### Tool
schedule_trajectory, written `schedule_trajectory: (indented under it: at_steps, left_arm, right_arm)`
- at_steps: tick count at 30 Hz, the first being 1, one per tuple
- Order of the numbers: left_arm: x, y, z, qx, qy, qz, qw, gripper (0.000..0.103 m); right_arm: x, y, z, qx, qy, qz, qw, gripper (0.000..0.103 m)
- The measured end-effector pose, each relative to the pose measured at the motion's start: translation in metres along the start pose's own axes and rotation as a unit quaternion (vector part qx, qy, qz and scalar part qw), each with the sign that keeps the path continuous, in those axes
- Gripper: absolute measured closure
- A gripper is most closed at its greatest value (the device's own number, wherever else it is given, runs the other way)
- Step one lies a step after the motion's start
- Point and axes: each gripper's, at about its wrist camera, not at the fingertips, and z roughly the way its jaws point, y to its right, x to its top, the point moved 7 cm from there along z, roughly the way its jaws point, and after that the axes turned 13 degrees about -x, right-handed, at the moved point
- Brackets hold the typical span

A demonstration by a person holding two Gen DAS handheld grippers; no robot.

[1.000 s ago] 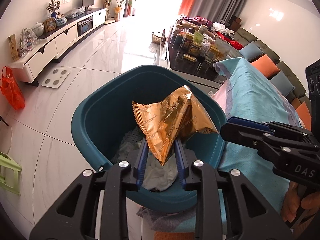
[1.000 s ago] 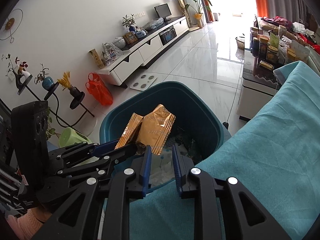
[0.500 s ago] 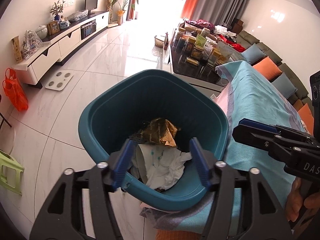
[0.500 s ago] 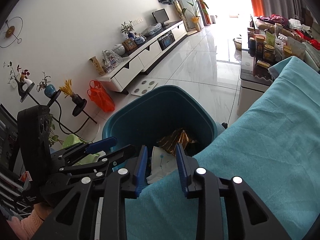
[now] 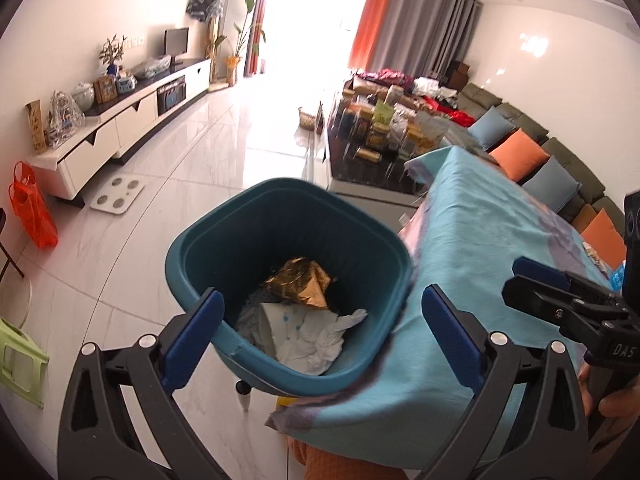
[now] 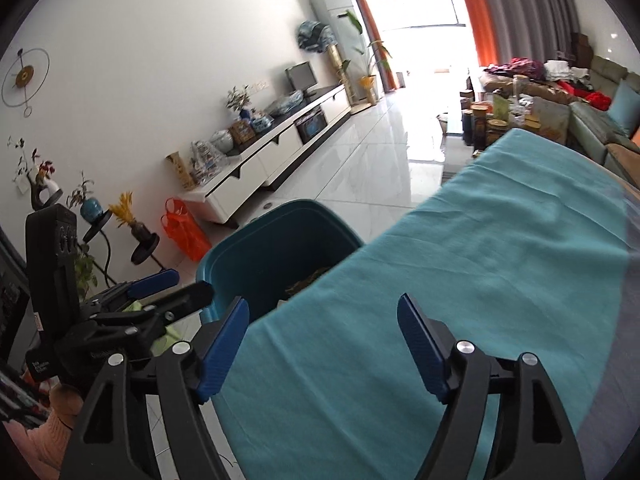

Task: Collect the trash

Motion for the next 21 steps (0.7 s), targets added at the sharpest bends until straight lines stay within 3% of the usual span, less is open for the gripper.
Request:
schedule_trajectory:
  at_steps: [8,15,21]
  left_arm:
    - [-0.002,0.05,-0.025,-0.016,0.044,0.045,0.9979,0.006]
    - [-0.004,0.106,-0.036,-0.042,0.069,0.092,0.9924,0.006]
    - [-0.009,0.153,-0.034,-0.064,0.082,0.123,0.9869,0.006]
  right_arm:
    - [-0.013,0.037,-0.053,-0.062,0.067,0.021,0.996,0.017]
    - [-0.028,0.071,-0.093,-0.128,0.118,0.025,0.984,0.007]
    - [-0.044,0.104,-0.121,-0.178,0.144,0.049,0.972,0.007]
